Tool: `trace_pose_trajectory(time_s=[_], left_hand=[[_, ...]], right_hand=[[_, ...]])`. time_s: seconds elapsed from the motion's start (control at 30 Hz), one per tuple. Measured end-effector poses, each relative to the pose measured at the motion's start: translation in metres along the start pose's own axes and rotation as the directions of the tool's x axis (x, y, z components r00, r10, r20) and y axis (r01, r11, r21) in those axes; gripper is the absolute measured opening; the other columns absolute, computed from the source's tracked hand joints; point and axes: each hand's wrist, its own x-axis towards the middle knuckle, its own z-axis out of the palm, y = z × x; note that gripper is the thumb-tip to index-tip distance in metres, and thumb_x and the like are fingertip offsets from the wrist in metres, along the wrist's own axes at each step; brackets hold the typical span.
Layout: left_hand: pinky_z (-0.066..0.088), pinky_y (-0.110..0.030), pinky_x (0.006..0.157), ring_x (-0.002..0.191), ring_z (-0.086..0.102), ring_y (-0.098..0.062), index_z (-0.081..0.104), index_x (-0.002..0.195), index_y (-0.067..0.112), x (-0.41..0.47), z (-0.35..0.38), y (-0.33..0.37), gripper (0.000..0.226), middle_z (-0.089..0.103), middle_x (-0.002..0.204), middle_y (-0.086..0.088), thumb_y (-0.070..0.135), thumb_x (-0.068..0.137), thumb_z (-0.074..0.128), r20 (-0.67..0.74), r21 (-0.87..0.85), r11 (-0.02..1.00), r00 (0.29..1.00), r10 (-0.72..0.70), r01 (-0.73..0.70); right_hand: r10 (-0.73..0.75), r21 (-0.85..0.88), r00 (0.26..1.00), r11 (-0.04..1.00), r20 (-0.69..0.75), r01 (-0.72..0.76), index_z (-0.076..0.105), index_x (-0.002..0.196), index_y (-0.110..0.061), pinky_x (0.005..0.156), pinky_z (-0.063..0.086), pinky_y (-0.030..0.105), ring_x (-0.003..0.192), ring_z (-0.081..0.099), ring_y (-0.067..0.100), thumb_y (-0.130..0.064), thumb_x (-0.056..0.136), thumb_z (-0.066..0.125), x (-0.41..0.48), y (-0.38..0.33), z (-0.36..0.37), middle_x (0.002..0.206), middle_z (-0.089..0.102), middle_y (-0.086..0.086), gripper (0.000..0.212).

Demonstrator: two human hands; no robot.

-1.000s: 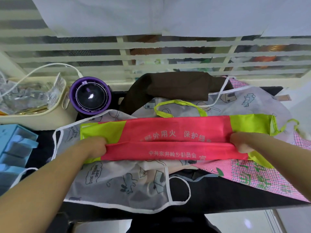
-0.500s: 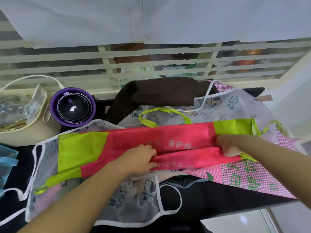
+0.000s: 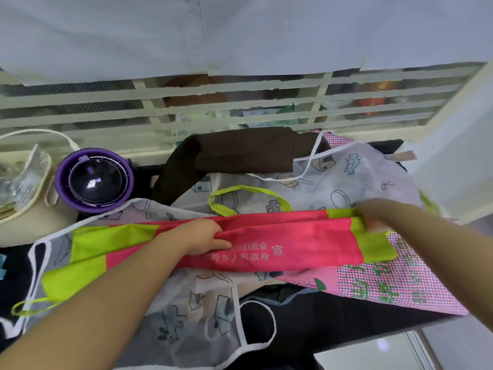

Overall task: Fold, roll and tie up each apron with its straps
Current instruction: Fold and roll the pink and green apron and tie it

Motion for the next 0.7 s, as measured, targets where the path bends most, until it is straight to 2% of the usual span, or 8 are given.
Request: trace_pose_trajectory(time_s=[0.13, 0.27, 0.33, 0.4, 0.5, 0.57, 0.63, 0.7], left_hand=[[0.041, -0.031, 0.089, 0.108, 0.049, -0.019, 0.057, 0.114, 0.018, 0.000, 0.010, 0.006, 0.040, 0.052, 0.116, 0.000, 0.050, 0.096, 0.043, -0.266, 0.323, 0.945, 0.953, 0.146, -0.054], [0.047, -0.037, 0.086, 0.104, 0.055, -0.019, 0.049, 0.106, 0.021, 0.007, 0.006, 0.009, 0.029, 0.057, 0.111, 0.000, 0.046, 0.099, 0.037, -0.280, 0.257, 0.963, 0.947, 0.158, -0.084], [0.049, -0.038, 0.080, 0.097, 0.057, -0.019, 0.044, 0.098, 0.025, 0.011, 0.000, 0.011, 0.021, 0.059, 0.104, 0.000, 0.045, 0.099, 0.037, -0.252, 0.221, 0.972, 0.958, 0.138, -0.082], [0.049, -0.038, 0.077, 0.092, 0.058, -0.019, 0.040, 0.093, 0.028, 0.015, -0.004, 0.012, 0.020, 0.058, 0.099, 0.002, 0.047, 0.099, 0.037, -0.240, 0.245, 0.966, 0.960, 0.141, -0.081], [0.043, -0.033, 0.071, 0.085, 0.054, -0.016, 0.041, 0.090, 0.027, 0.018, -0.007, 0.010, 0.022, 0.051, 0.089, 0.006, 0.047, 0.099, 0.038, -0.254, 0.204, 0.975, 0.958, 0.135, -0.083], [0.041, -0.032, 0.069, 0.087, 0.055, -0.016, 0.045, 0.094, 0.026, 0.016, -0.004, 0.002, 0.023, 0.054, 0.092, 0.005, 0.047, 0.099, 0.039, -0.283, 0.163, 0.984, 0.953, 0.110, -0.065], [0.042, -0.032, 0.068, 0.092, 0.059, -0.018, 0.046, 0.098, 0.026, 0.013, 0.003, -0.012, 0.025, 0.060, 0.099, 0.003, 0.049, 0.099, 0.036, -0.343, 0.183, 0.983, 0.936, 0.082, -0.019], [0.043, -0.032, 0.066, 0.089, 0.060, -0.019, 0.046, 0.096, 0.024, 0.007, 0.013, -0.030, 0.030, 0.063, 0.099, 0.002, 0.051, 0.098, 0.034, -0.443, 0.189, 0.981, 0.895, 0.046, 0.043]], right_hand=[[0.070, 0.066, 0.995, 0.996, -0.067, -0.066, 0.060, 0.120, -0.014, 0.084, 0.051, 0.031, 0.106, 0.061, 0.024, -0.009, 0.086, 0.048, 0.005, -0.003, 0.015, 0.116, 0.060, 0.005, 0.036], [0.060, -0.092, 0.992, 0.993, -0.111, -0.070, 0.059, 0.116, -0.023, 0.095, 0.042, 0.039, 0.113, 0.058, 0.022, -0.018, 0.085, 0.048, -0.010, -0.023, 0.001, 0.116, 0.061, -0.001, 0.033], [-0.053, -0.124, 0.977, 0.992, -0.205, 0.027, 0.060, 0.111, -0.022, 0.098, 0.038, 0.040, 0.111, 0.058, 0.023, -0.026, 0.083, 0.050, -0.019, -0.038, -0.015, 0.111, 0.063, -0.001, 0.030], [-0.184, 0.035, 0.949, 0.979, -0.256, 0.199, 0.060, 0.110, -0.021, 0.097, 0.036, 0.039, 0.111, 0.056, 0.024, -0.037, 0.085, 0.054, -0.023, -0.059, -0.027, 0.111, 0.062, 0.000, 0.030], [-0.334, 0.248, 0.883, 0.872, -0.331, 0.423, 0.059, 0.102, -0.020, 0.091, 0.036, 0.033, 0.107, 0.056, 0.024, -0.044, 0.091, 0.054, -0.015, -0.090, -0.029, 0.101, 0.060, -0.001, 0.027], [-0.356, 0.256, 0.853, 0.846, -0.381, 0.467, 0.056, 0.094, -0.017, 0.087, 0.033, 0.032, 0.102, 0.057, 0.025, -0.040, 0.095, 0.050, -0.006, -0.097, -0.024, 0.089, 0.054, -0.003, 0.024], [-0.356, 0.259, 0.843, 0.839, -0.404, 0.479, 0.055, 0.093, -0.017, 0.084, 0.031, 0.032, 0.100, 0.058, 0.025, -0.040, 0.097, 0.047, 0.002, -0.094, -0.019, 0.084, 0.051, -0.006, 0.025], [-0.353, 0.286, 0.833, 0.821, -0.427, 0.494, 0.053, 0.091, -0.020, 0.081, 0.031, 0.031, 0.098, 0.058, 0.026, -0.041, 0.098, 0.045, 0.007, -0.091, -0.015, 0.083, 0.052, -0.005, 0.024]])
